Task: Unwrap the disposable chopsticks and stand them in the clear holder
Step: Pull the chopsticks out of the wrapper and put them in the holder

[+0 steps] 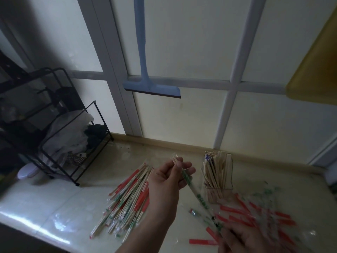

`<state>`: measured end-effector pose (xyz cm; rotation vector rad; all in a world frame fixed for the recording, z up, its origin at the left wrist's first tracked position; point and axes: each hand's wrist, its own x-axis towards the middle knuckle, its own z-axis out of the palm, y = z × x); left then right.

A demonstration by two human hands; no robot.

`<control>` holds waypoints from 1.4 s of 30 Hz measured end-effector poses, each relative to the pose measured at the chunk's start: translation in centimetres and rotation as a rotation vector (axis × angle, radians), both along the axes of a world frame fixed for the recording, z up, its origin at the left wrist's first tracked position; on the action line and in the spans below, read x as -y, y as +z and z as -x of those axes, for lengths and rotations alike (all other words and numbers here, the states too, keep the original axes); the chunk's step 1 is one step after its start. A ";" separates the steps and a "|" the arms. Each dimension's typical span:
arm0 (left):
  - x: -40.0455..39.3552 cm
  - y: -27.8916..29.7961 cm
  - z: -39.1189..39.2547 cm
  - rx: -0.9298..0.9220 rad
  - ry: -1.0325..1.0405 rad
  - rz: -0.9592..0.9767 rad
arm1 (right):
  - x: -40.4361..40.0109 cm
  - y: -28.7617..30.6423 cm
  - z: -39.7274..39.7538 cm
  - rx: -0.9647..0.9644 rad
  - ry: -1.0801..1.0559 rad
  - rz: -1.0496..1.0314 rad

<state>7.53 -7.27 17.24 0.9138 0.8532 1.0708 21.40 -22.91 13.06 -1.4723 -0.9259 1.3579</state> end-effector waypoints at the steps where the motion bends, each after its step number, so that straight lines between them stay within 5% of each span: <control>1: -0.1 -0.1 0.0 -0.005 -0.001 0.007 | -0.5 0.6 0.6 0.089 0.025 0.023; 6: -0.4 0.0 -0.4 -0.056 -0.018 0.029 | -2.5 0.8 1.4 0.223 -0.018 0.067; 19: -1.4 -2.3 -1.0 -0.066 0.025 0.230 | -5.9 1.3 1.8 -0.011 -0.046 0.077; 24: -4.5 -4.2 0.2 0.106 0.196 0.432 | -4.8 0.5 -0.3 -0.043 -0.216 0.177; 34: -4.6 -6.3 0.2 0.069 0.235 0.379 | -3.5 -1.8 0.2 -0.272 -0.510 0.061; 42: -5.6 -8.6 -0.7 0.106 0.212 0.475 | -1.1 -3.5 -2.1 -0.200 -0.708 0.075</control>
